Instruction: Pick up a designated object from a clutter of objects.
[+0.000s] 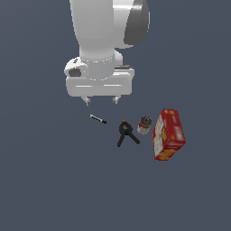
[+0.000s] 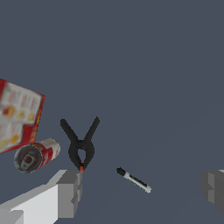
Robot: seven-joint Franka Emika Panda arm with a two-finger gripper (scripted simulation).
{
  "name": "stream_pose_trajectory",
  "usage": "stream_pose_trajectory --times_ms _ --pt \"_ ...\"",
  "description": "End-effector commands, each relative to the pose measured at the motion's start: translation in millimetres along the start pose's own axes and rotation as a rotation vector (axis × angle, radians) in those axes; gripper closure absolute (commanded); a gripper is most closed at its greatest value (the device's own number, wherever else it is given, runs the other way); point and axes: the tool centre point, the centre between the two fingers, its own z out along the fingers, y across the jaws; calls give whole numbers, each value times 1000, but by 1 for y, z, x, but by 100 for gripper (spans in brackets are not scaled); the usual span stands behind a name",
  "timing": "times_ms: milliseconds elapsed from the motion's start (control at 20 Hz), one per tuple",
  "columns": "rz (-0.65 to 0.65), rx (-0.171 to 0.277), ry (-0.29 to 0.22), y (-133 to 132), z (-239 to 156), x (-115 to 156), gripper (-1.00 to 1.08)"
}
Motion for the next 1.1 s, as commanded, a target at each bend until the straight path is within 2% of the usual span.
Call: stream_pose_trajectory --times_ms 0,500,1050 --pt "-51 -10 -7 8 17 -5 -92" --pt "-296 -37 -41 37 89 -36 -92" --pt "-580 -28 -71 55 159 -83 -92"
